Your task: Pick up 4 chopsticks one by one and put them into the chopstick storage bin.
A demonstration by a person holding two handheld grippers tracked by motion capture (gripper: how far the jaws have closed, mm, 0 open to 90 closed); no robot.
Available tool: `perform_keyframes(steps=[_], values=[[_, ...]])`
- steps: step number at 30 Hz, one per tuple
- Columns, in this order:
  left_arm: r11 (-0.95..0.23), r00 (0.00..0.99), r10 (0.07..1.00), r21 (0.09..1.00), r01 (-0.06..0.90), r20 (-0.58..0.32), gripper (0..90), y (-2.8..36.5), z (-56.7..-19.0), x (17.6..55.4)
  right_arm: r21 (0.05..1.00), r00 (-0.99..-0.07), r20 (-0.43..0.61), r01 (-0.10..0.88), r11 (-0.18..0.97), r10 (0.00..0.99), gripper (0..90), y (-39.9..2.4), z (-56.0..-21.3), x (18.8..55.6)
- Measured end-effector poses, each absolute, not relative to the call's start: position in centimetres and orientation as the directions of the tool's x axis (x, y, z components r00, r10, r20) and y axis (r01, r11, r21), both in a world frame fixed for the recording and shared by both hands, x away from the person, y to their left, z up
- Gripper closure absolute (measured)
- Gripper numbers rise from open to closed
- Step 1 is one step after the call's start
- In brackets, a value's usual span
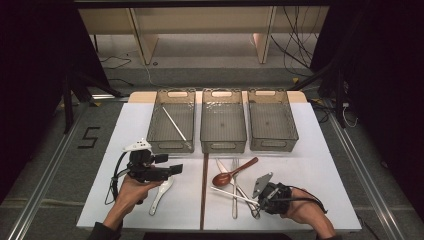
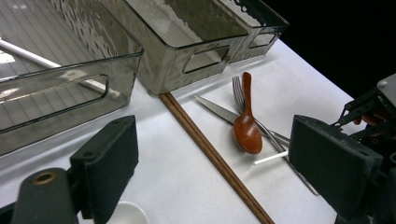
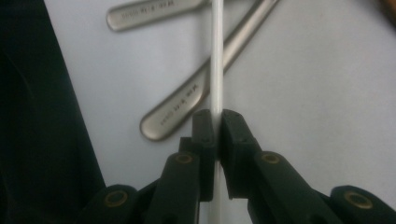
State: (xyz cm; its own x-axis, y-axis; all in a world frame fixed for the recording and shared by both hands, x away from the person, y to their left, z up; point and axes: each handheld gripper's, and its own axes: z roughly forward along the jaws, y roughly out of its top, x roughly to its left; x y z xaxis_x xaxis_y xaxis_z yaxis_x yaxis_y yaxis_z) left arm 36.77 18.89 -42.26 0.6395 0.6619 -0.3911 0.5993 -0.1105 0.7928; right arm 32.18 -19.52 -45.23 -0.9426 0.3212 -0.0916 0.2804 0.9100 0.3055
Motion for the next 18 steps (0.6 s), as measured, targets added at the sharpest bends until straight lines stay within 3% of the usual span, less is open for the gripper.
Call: perform_keyframes(steps=[10,18], values=[[-0.102,0.634,0.652,0.78,0.617,-0.416,15.4,17.4,-42.4,36.5,0.5,-0.889,-0.086,0.351,0.792,0.449,85.2,-18.8,-42.9,32.7],[-0.1,0.633,0.629,0.76,0.642,-0.451,15.6,14.9,-42.7,36.1,0.59,-0.845,-0.063,0.398,0.703,0.531,85.2,-16.8,-42.4,33.4]])
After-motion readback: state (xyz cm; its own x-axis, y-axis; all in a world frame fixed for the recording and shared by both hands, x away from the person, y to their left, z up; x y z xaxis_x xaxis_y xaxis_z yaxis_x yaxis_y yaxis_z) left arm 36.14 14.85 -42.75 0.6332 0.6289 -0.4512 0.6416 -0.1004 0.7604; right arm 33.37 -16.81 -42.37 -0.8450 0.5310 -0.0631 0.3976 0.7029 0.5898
